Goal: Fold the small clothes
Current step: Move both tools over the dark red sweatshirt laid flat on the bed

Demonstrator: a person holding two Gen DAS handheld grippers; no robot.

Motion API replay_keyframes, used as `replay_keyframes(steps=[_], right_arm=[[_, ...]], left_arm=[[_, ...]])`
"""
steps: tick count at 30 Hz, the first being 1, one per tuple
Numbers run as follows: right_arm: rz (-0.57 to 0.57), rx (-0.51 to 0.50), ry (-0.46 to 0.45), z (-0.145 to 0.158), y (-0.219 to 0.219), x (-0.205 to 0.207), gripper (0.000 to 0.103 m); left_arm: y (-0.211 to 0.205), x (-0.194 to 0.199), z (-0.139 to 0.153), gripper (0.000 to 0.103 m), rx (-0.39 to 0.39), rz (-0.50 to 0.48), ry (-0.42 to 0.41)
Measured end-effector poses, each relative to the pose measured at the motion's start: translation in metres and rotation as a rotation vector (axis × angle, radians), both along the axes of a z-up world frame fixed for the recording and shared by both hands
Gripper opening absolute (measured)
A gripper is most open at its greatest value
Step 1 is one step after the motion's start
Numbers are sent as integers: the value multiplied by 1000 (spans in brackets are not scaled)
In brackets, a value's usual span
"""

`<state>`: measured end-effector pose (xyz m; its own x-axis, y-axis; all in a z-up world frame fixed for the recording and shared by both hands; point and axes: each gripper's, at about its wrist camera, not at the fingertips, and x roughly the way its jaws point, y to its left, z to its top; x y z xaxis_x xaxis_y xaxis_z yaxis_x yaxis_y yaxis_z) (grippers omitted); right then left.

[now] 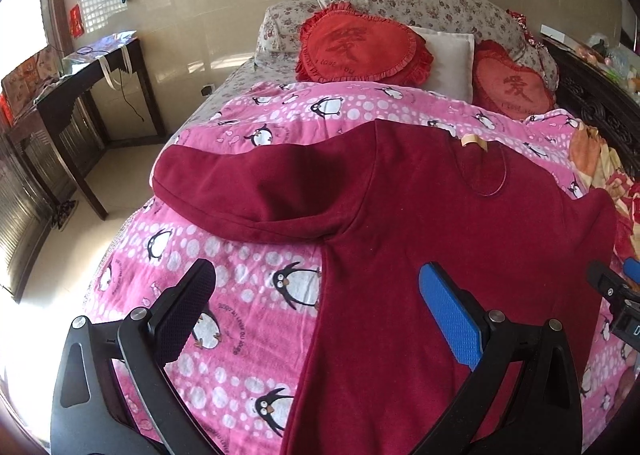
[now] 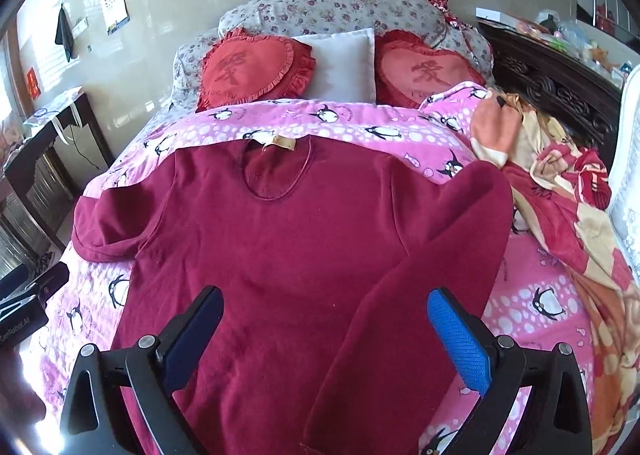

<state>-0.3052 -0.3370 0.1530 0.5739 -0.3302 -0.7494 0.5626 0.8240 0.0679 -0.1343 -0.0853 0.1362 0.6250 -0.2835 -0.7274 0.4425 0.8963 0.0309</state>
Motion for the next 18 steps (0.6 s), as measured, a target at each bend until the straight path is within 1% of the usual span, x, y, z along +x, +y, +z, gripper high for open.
replay_keyframes(steps=[2, 7, 11, 18], right_arm=[[-9, -4, 6, -1, 2, 7, 101], [-19, -7, 5, -4, 1, 13, 101], [-15, 4, 11, -8, 0, 17, 101], [-20, 15, 21, -16, -3, 25, 101]], left_arm=[[-6, 1, -3, 102, -1, -11, 16], [-20, 3, -10, 102, 10, -30, 23], [-25, 7, -18, 102, 4, -33, 47], [-28, 13, -26, 103, 2, -27, 55]])
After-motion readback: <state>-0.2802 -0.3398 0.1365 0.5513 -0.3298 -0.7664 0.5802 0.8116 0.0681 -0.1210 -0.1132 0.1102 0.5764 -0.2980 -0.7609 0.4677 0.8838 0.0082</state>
